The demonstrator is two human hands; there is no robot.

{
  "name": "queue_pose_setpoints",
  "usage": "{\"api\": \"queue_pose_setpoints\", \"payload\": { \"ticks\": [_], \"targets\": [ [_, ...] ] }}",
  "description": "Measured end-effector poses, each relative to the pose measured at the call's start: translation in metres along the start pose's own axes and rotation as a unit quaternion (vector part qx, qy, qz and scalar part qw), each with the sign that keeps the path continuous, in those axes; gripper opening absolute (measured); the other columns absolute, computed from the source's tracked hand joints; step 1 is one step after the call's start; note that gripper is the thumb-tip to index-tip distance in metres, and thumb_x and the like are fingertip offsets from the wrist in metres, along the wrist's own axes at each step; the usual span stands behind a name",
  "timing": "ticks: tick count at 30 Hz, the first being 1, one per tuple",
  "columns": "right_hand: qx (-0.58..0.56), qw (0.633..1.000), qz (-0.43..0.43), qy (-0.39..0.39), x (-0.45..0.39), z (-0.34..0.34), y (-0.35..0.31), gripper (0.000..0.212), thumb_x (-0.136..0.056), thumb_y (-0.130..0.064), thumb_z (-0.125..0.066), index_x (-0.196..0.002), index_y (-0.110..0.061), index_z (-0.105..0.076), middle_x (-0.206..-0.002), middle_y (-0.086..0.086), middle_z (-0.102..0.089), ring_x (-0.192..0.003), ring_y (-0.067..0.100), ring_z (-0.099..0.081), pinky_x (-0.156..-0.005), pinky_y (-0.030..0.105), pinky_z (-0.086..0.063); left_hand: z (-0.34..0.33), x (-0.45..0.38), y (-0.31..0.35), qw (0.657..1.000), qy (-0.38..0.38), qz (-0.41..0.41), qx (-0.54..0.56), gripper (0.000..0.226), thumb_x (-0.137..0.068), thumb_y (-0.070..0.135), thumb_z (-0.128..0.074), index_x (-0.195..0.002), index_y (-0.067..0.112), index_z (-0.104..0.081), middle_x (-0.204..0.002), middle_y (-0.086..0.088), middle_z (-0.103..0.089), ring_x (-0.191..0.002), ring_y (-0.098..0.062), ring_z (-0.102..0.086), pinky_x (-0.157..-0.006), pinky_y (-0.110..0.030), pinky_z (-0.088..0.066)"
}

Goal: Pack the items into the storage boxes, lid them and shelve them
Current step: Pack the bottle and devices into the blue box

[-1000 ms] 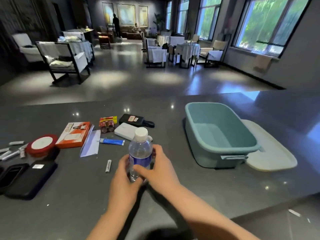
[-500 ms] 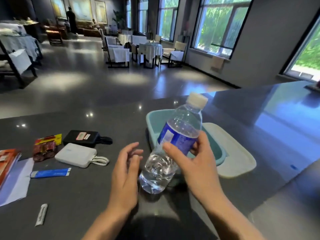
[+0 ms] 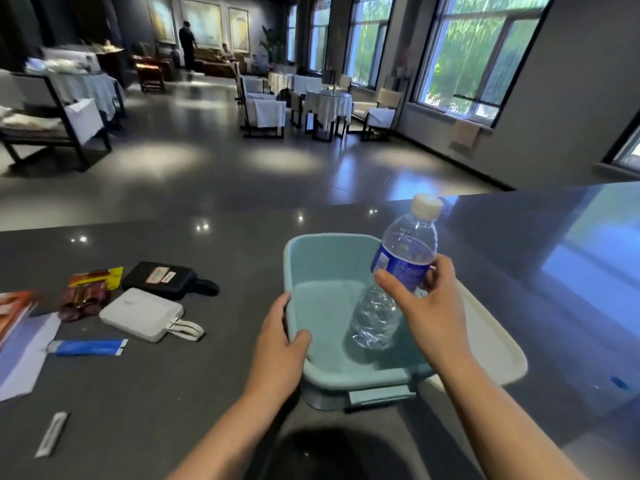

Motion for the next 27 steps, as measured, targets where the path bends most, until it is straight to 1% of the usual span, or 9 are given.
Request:
{"api": "queue_pose_setpoints", "payload": {
  "ticks": [3, 6, 7, 10, 13, 15, 18, 23, 27],
  "targets": [
    [0.034, 0.999, -0.018, -0.036, -0.01, -0.011, 0.015, 0.051, -0.07, -0.043, -0.08, -0.109, -0.028, -0.05, -0.099, -0.017, -0.065, -0.096, 0.005, -0.063, -0.074, 0.022, -0.046, 0.016, 0.019, -0.002, 0.999, 0.038, -0.005, 0.002, 0.058, -0.081, 0.009, -0.053, -0.133, 0.032, -0.042, -0.128, 0.007, -0.055, -0.111, -0.007, -0.056, -0.093, -0.032, -0.047],
    [0.086, 0.993, -0.022, -0.082, -0.014, -0.026, 0.025, 0.051, -0.071, -0.047, -0.078, -0.109, -0.028, -0.05, -0.095, -0.016, -0.065, -0.087, 0.006, -0.064, -0.068, 0.024, -0.046, 0.034, 0.031, -0.004, 0.998, 0.068, -0.015, 0.004, 0.058, -0.083, 0.0, -0.051, -0.13, 0.032, -0.044, -0.12, 0.012, -0.057, -0.098, 0.008, -0.057, -0.074, -0.01, -0.045],
    [0.108, 0.989, -0.021, -0.099, -0.014, -0.033, 0.026, 0.05, -0.071, -0.048, -0.077, -0.109, -0.029, -0.05, -0.093, -0.015, -0.065, -0.084, 0.007, -0.063, -0.065, 0.024, -0.044, 0.039, 0.035, -0.006, 0.997, 0.075, -0.01, 0.009, 0.058, -0.084, -0.001, -0.05, -0.13, 0.032, -0.043, -0.12, 0.014, -0.056, -0.097, 0.009, -0.057, -0.072, -0.008, -0.044],
    [0.167, 0.975, -0.006, -0.146, -0.017, -0.052, 0.023, 0.048, -0.072, -0.054, -0.074, -0.108, -0.031, -0.051, -0.089, -0.012, -0.065, -0.082, 0.012, -0.063, -0.065, 0.028, -0.043, 0.044, 0.046, -0.008, 0.993, 0.115, -0.02, 0.007, 0.054, -0.08, 0.012, -0.049, -0.129, 0.035, -0.043, -0.13, 0.009, -0.05, -0.114, -0.001, -0.05, -0.094, -0.025, -0.042],
    [0.212, 0.958, -0.011, -0.191, -0.025, -0.072, 0.02, 0.053, -0.069, -0.062, -0.07, -0.109, -0.031, -0.055, -0.093, -0.01, -0.067, -0.083, 0.014, -0.063, -0.068, 0.029, -0.045, 0.041, 0.053, -0.007, 0.989, 0.145, -0.02, -0.011, 0.053, -0.076, 0.019, -0.04, -0.127, 0.035, -0.038, -0.136, 0.007, -0.037, -0.112, 0.015, -0.037, -0.098, -0.012, -0.026],
    [0.248, 0.943, -0.016, -0.222, -0.031, -0.084, 0.022, 0.056, -0.068, -0.066, -0.068, -0.11, -0.032, -0.056, -0.094, -0.009, -0.067, -0.084, 0.015, -0.063, -0.071, 0.03, -0.047, 0.039, 0.054, -0.006, 0.991, 0.135, -0.006, -0.019, 0.059, -0.071, 0.028, -0.039, -0.13, 0.036, -0.036, -0.147, 0.005, -0.024, -0.122, 0.013, -0.024, -0.103, -0.014, -0.017],
    [0.317, 0.908, -0.013, -0.274, -0.035, -0.099, 0.023, 0.051, -0.069, -0.065, -0.069, -0.102, -0.029, -0.056, -0.088, -0.008, -0.062, -0.08, 0.017, -0.059, -0.066, 0.029, -0.044, 0.049, 0.04, -0.006, 0.992, 0.117, -0.016, -0.046, 0.064, -0.072, 0.041, -0.045, -0.135, 0.04, -0.032, -0.153, 0.017, -0.008, -0.131, 0.013, -0.01, -0.106, -0.019, -0.012],
    [0.442, 0.833, -0.002, -0.334, -0.041, -0.128, 0.028, 0.038, -0.072, -0.057, -0.065, -0.091, -0.024, -0.058, -0.084, -0.004, -0.062, -0.076, 0.018, -0.058, -0.063, 0.028, -0.042, 0.072, -0.004, -0.005, 0.989, 0.116, -0.028, -0.089, 0.064, -0.085, 0.013, -0.054, -0.143, 0.024, -0.03, -0.154, 0.01, -0.015, -0.13, 0.011, -0.013, -0.106, -0.016, -0.012],
    [0.515, 0.774, 0.017, -0.368, -0.045, -0.153, 0.037, 0.041, -0.075, -0.057, -0.062, -0.092, -0.02, -0.057, -0.086, -0.002, -0.059, -0.079, 0.019, -0.057, -0.064, 0.027, -0.041, 0.07, -0.008, -0.009, 0.99, 0.123, -0.014, -0.071, 0.064, -0.088, -0.003, -0.046, -0.144, 0.024, -0.028, -0.154, 0.015, -0.013, -0.128, 0.014, -0.011, -0.104, -0.012, -0.011]
  ]
}}
Point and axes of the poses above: each hand's wrist, its own x-axis away from the middle knuckle, its own z-axis out of the back of the hand, y = z × x, the point moved 3 cm from there along -x, towards the middle knuckle
